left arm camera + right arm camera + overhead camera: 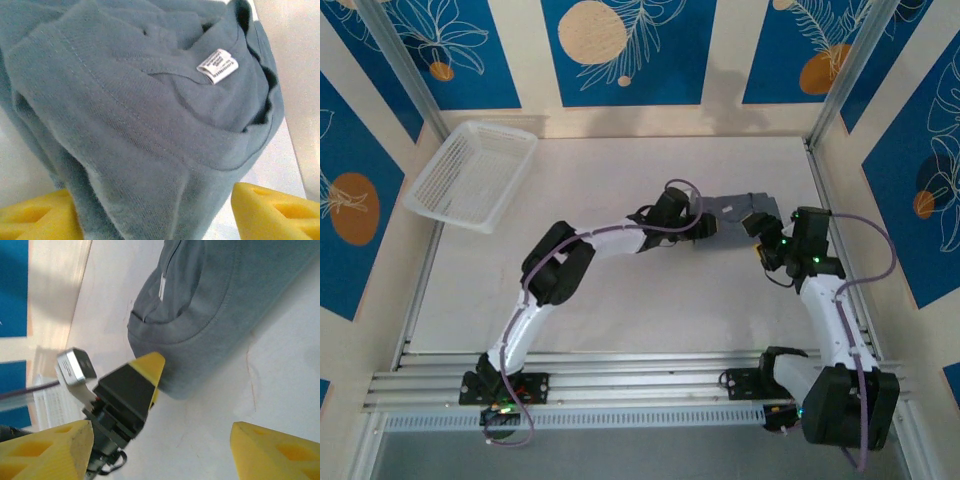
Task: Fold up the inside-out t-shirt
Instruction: Move the T-shirt to the middle-right of the table, then move the T-shirt to the top-right of the table.
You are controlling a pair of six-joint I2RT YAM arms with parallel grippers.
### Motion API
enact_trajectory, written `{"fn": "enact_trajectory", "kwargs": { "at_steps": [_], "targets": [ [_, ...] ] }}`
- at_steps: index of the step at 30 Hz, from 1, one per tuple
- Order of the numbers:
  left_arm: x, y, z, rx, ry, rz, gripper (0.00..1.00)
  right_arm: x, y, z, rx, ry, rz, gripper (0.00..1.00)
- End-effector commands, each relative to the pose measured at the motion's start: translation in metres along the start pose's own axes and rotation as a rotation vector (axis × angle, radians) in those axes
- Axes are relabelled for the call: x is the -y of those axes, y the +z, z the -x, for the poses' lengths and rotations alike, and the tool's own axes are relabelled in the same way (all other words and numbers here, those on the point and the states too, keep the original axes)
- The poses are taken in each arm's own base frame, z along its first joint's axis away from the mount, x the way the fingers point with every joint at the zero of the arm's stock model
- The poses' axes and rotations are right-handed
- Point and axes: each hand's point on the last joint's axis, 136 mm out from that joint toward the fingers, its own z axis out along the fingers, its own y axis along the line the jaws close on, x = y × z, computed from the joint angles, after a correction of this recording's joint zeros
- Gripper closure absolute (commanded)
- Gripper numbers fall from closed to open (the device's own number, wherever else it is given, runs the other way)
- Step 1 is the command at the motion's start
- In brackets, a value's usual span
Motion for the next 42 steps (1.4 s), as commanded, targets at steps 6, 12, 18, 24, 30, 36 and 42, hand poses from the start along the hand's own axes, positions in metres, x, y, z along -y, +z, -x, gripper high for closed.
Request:
{"fn": "enact_trajectory", "kwargs": {
  "at_steps": [6,12,18,24,30,36,42],
  "targets": [
    [0.004,-0.137,0.087,0.279,0.111,0.066,0.14,0.011,0.045,-0.009,-0.2,0.217,0.035,0.38],
    [-0.013,-0.224,0.077,0.346,0.206,0.219,0.14,0.023,0.104,-0.025,-0.265,0.278,-0.056,0.5],
    [-0.043,-0.259,0.058,0.364,0.223,0.348,0.15,0.045,0.15,0.002,-0.156,0.359,-0.192,0.67],
    [-0.055,-0.275,0.054,0.384,0.247,0.406,0.15,0.054,0.175,0.05,-0.015,0.309,-0.351,0.68],
    [-0.064,-0.278,0.05,0.381,0.241,0.42,0.16,0.048,0.206,0.097,-0.022,0.228,-0.403,0.65],
    [-0.071,-0.277,0.047,0.376,0.219,0.418,0.16,0.045,0.23,0.143,-0.053,0.106,-0.479,0.62],
    [-0.076,-0.274,0.044,0.379,0.197,0.41,0.16,0.037,0.247,0.18,-0.079,0.033,-0.461,0.6]
  ]
}}
